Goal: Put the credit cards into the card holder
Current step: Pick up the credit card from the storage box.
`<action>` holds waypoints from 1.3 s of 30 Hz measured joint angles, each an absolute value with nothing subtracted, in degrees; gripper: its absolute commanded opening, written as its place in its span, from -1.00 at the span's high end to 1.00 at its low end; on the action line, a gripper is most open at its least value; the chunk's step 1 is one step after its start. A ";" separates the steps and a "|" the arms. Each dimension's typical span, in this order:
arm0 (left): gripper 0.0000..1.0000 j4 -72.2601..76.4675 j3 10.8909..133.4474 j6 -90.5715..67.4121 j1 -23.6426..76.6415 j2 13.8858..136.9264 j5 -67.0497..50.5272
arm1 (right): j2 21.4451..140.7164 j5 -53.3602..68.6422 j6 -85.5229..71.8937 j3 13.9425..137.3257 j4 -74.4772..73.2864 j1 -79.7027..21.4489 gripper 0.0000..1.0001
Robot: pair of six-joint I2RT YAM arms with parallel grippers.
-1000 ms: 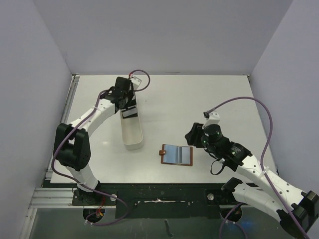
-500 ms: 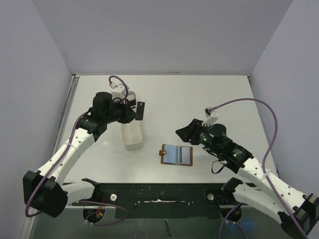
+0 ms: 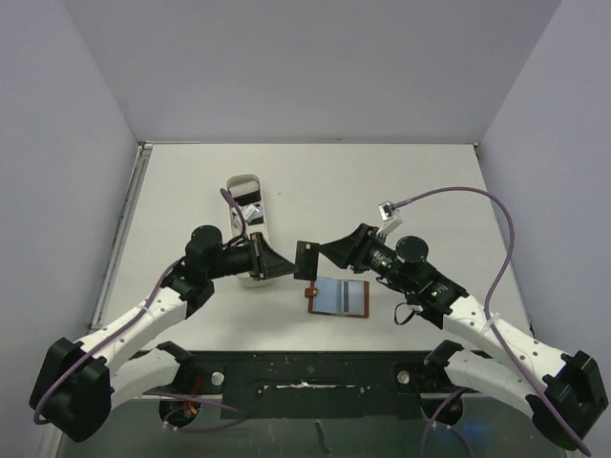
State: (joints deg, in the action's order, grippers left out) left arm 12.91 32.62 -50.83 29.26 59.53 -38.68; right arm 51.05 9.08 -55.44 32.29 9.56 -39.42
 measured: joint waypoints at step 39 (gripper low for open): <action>0.29 24.88 20.73 -57.23 37.82 61.65 -34.22 | 45.84 9.26 -52.58 25.23 3.27 -39.83 1.00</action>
State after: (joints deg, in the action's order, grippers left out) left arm 24.88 20.73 -57.23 37.82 61.65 -34.22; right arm 45.84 9.26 -52.58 25.23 3.27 -39.83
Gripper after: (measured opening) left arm 0.359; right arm 0.026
